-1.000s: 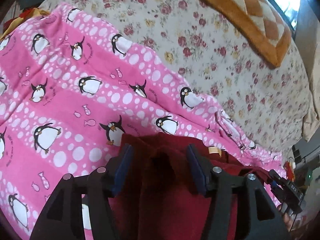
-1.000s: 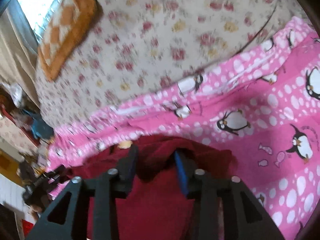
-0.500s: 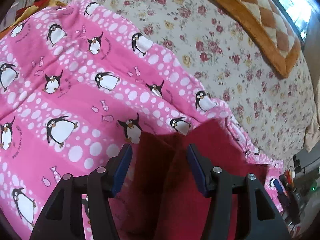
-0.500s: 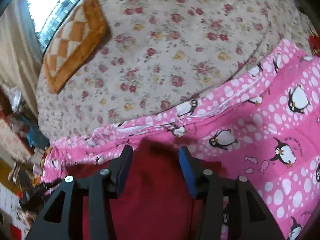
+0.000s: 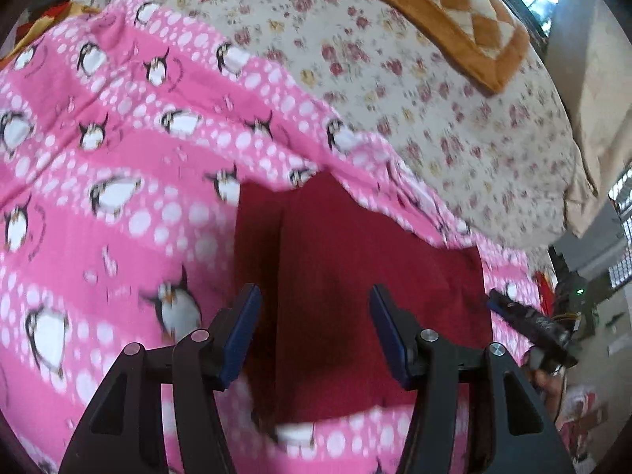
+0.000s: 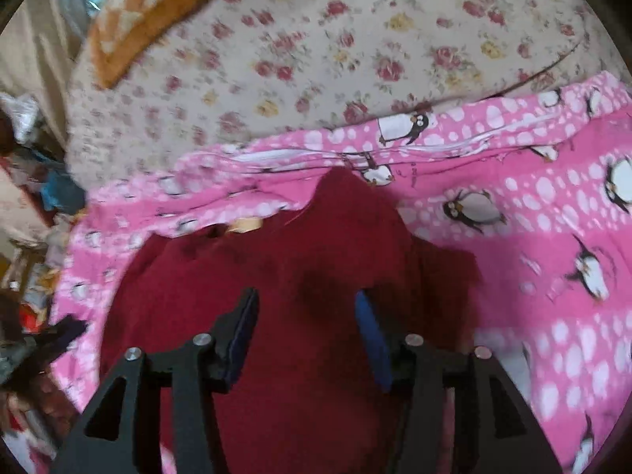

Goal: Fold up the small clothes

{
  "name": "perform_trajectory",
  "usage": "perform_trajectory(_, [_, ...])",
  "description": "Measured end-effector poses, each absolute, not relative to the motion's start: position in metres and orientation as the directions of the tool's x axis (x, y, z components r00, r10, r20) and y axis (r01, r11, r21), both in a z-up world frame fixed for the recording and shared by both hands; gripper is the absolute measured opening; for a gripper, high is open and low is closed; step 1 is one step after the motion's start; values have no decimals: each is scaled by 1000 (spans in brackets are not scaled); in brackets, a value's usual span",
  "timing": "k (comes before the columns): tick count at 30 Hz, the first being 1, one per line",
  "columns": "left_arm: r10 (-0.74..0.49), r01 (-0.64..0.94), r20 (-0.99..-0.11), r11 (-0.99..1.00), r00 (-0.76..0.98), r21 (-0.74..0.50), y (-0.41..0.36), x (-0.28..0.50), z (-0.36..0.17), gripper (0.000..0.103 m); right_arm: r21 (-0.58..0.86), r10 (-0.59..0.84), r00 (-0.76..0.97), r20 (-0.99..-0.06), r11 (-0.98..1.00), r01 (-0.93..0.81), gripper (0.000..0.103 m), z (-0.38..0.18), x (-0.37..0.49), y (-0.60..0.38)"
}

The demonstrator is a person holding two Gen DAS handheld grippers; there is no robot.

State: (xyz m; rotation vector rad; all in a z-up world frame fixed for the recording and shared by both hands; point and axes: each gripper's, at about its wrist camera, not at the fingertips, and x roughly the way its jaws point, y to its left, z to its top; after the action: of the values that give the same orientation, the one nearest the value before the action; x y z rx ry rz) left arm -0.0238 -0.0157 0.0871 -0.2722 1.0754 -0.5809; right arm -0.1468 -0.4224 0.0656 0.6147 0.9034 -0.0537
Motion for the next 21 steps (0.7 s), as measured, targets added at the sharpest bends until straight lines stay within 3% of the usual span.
perform_trajectory(2, [-575, 334, -763, 810, 294, -482, -15, -40, 77, 36, 491, 232, 635, -737, 829, 268, 64, 75, -169, -420])
perform_trajectory(10, [-603, 393, -773, 771, 196, -502, -20, -67, 50, 36, 479, 255, 596, -761, 841, 251, 64, 63, -238, -407])
perform_trajectory(11, [-600, 403, -776, 770, 195, -494, -20, -67, 48, 33, 485, 267, 587, -764, 838, 249, 64, 58, -238, -404])
perform_trajectory(12, [-595, 412, -779, 772, 199, -484, -21, -67, 47, 22, 492, 285, 571, -770, 835, 247, 63, 50, -236, -399])
perform_trajectory(13, [-583, 426, -787, 776, 204, -464, -23, -67, 47, 16, 496, 296, 562, -773, 833, 244, 54, 43, -235, -395])
perform_trajectory(14, [-578, 429, -788, 779, 209, -457, -24, -67, 47, 3, 499, 300, 561, -772, 832, 242, 44, 39, -234, -391])
perform_trajectory(15, [-576, 429, -788, 782, 219, -452, -22, -67, 48, 0, 495, 293, 567, -770, 835, 241, 25, 37, -234, -388])
perform_trajectory(16, [-577, 422, -782, 786, 235, -452, -18, -67, 51, 0, 484, 279, 571, -772, 840, 244, 18, 38, -235, -388])
perform_trajectory(21, [-582, 435, -762, 787, 285, -438, 1, -77, 67, 0, 484, 255, 627, -736, 846, 224, 10, 67, -255, -398])
